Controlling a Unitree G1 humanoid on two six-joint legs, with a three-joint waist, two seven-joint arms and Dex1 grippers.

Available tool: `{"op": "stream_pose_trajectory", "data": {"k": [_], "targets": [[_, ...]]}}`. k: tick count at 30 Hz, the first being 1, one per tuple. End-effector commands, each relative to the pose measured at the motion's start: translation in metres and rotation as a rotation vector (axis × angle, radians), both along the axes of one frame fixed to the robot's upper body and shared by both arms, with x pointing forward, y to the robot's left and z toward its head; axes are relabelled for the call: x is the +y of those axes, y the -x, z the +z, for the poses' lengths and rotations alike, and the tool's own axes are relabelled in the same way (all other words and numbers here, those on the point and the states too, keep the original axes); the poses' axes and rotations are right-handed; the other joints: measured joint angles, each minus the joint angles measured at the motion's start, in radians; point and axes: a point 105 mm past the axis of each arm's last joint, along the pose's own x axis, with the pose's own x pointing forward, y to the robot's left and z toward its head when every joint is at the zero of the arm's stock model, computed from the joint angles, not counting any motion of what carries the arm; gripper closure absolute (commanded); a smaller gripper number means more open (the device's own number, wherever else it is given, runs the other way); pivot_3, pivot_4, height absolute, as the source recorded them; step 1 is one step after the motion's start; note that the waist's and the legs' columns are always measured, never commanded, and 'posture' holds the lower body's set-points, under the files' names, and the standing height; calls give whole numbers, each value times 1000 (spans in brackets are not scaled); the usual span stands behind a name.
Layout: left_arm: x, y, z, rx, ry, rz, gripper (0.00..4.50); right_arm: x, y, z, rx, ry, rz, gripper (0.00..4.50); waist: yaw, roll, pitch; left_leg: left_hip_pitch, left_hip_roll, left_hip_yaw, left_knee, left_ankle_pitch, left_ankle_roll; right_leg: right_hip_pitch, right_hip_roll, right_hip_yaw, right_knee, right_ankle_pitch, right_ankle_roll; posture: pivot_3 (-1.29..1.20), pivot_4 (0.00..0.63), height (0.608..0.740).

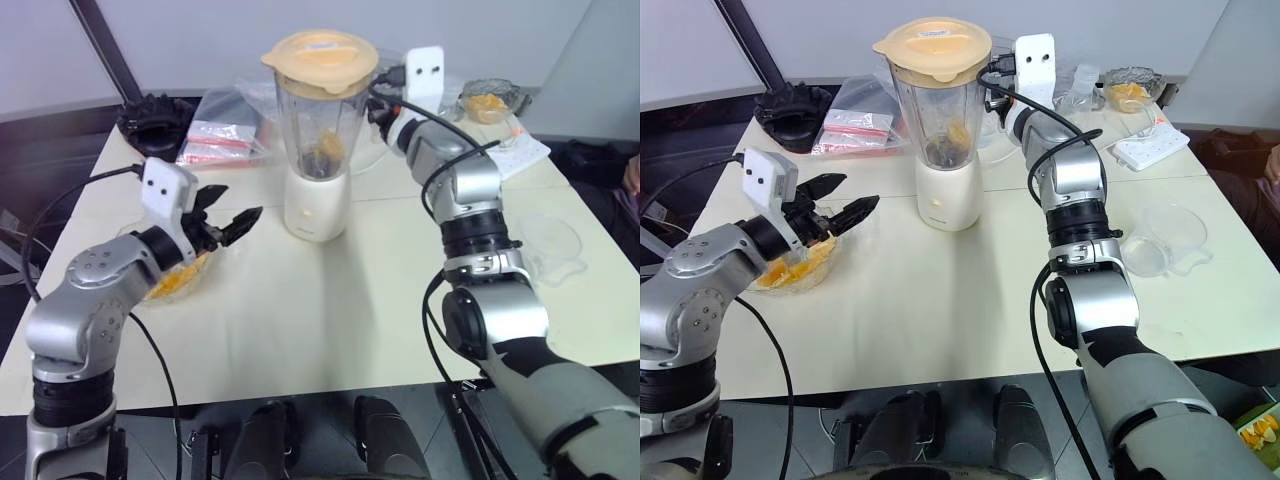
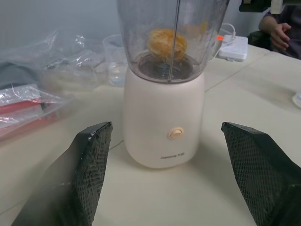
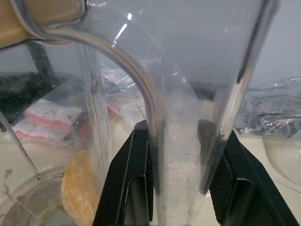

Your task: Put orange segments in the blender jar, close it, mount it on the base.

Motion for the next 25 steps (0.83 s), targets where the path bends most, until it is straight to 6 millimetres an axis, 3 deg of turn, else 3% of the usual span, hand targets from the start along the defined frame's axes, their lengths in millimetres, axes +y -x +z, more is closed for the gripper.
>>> {"op": "stream_pose_trajectory", "data": {"k": [1,4,5,6,10,13,17,20,25], "targets": [[-8,7,7,-29,15,-45,583,2,-1,-10,36,31,5,3572,0,0,0,0,0,0,0,0,0,0,0,0,0,0,0,0,150,740],[-9,7,6,-27,25,-41,583,2,-1,-10,35,27,6,3572,0,0,0,1,0,0,0,0,0,1,0,0,0,0,0,0,150,740],[-9,6,6,-24,33,-39,541,1,-1,-11,34,31,0,2538,0,0,0,2,0,0,0,0,0,1,0,0,0,0,0,0,150,740],[-9,5,5,-24,34,-34,541,0,0,-11,30,40,-2,2265,0,0,0,2,0,0,0,0,0,2,0,0,0,0,0,0,150,740],[-9,3,2,-17,45,-26,541,-16,8,-14,-18,172,-17,208,3,0,0,2,0,0,0,0,0,2,0,0,0,0,0,0,150,740],[-11,4,-4,0,34,-37,541,-29,19,-14,-33,201,-23,208,2,0,0,1,0,0,0,0,0,2,0,0,-1,0,0,0,150,740],[-12,6,-20,40,11,-48,541,-37,51,-27,-18,237,49,208,2,0,0,1,0,0,-1,0,0,1,0,0,-1,0,0,0,150,740],[-10,8,-34,75,5,-48,541,-32,86,-58,39,281,163,208,3,-1,0,2,1,-1,-1,0,0,2,1,0,-1,0,0,0,150,740],[-12,11,-55,126,-2,-46,541,-45,133,-109,77,305,169,208,9,-1,0,2,1,0,2,0,0,3,1,1,-2,-3,-4,0,150,740]]}}
